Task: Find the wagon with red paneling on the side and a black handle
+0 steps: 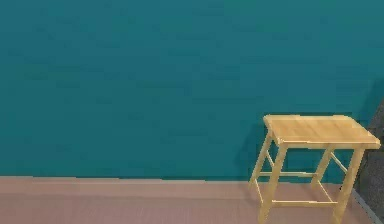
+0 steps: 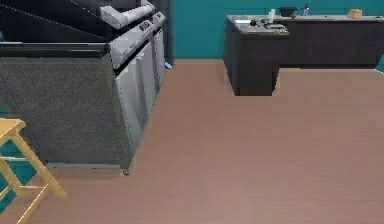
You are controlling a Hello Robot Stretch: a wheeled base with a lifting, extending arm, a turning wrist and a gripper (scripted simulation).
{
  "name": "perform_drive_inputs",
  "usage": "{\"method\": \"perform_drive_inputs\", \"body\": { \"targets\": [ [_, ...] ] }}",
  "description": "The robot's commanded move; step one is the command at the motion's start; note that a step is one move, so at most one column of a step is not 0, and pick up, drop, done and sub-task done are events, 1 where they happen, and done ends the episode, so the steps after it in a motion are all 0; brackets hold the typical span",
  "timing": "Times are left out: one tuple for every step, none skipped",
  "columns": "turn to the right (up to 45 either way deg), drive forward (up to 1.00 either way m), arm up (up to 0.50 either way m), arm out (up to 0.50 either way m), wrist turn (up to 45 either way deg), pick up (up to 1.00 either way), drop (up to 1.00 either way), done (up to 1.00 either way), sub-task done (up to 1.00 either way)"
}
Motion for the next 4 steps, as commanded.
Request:
{"method": "perform_drive_inputs", "body": {
  "targets": [
    [0.0, 0.10, 0.00, 0.00, 0.0, 0.00, 0.00, 0.00, 0.00],
    [-45.0, 0.00, 0.00, 0.00, 0.0, 0.00, 0.00, 0.00, 0.00],
    [-27.0, 0.00, 0.00, 0.00, 0.0, 0.00, 0.00, 0.00, 0.00],
    [0.0, 1.00, 0.00, 0.00, 0.0, 0.00, 0.00, 0.00, 0.00]
  ]
}}
